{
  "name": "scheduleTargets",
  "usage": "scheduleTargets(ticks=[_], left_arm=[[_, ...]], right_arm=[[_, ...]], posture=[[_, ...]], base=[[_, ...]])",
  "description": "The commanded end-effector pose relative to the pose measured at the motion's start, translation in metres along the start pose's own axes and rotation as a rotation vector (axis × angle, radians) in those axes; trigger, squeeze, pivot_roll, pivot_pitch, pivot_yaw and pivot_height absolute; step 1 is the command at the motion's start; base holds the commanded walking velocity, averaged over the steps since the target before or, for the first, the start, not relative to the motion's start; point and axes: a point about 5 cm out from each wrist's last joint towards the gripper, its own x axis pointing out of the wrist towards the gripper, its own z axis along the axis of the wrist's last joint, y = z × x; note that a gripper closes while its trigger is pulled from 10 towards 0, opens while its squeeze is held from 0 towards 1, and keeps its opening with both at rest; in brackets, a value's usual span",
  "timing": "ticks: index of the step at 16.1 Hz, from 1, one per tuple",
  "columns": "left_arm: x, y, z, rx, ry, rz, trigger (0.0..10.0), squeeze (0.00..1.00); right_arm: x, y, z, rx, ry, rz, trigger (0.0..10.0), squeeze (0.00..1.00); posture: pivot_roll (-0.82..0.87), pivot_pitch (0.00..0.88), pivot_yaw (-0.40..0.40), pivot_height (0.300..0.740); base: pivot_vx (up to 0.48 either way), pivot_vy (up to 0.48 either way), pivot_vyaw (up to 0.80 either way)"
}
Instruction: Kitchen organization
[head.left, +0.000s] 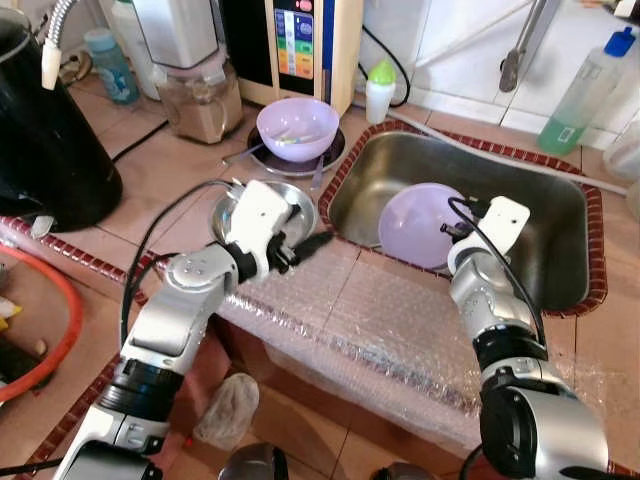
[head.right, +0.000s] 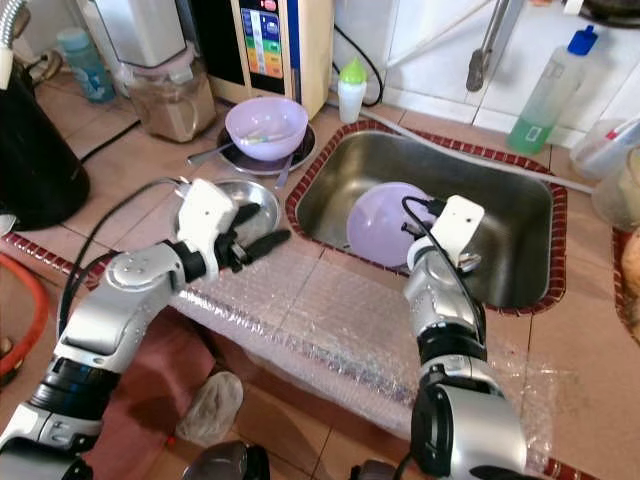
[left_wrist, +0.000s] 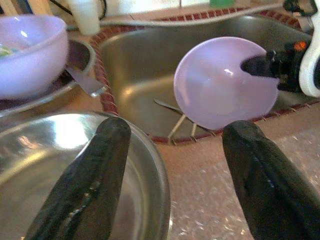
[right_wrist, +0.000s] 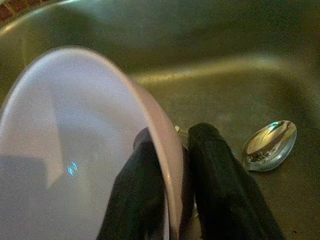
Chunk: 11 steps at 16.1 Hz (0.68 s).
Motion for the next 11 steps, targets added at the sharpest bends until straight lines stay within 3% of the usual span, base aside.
scheduleTargets(ticks=[1,5,8,9,10,11], left_arm=[[0.001,0.002,0.002,0.019,0.023,-0.011,10.0,1.0],[-0.001,0.002,-0.002,0.02,0.06,-0.032,10.0,1.0],[-0.003,0.001,-0.004,0.02,0.07,-0.038,10.0,1.0],[-0.004,0.002,-0.005,0.019,0.073,-0.033,10.0,1.0],[-0.004,0.002,-0.005,0.015,0.073,-0.032,10.0,1.0],[-0.004,0.001,-0.005,0.01,0.075,-0.039,10.0,1.0]], right_arm=[[0.0,0.007,-0.002,-0.005,0.009,0.021,10.0,1.0],[0.0,0.014,-0.002,0.002,-0.021,0.055,10.0,1.0],[-0.004,0.028,0.014,-0.047,-0.153,0.196,10.0,1.0],[-0.006,0.035,0.016,0.068,-0.146,0.277,10.0,1.0],[-0.006,0.036,0.016,0.101,-0.135,0.296,10.0,1.0],[-0.005,0.034,0.015,-0.01,-0.141,0.284,10.0,1.0]], posture=[[0.01,0.039,0.047,0.74],[0.01,0.036,0.046,0.74],[0.01,0.033,0.041,0.74],[0.01,0.031,0.04,0.74],[0.01,0.03,0.04,0.74],[0.01,0.03,0.04,0.74]], base=[[0.0,0.0,0.0],[0.0,0.0,0.0],[0.0,0.0,0.0],[0.0,0.0,0.0],[0.0,0.0,0.0],[0.0,0.0,0.0]])
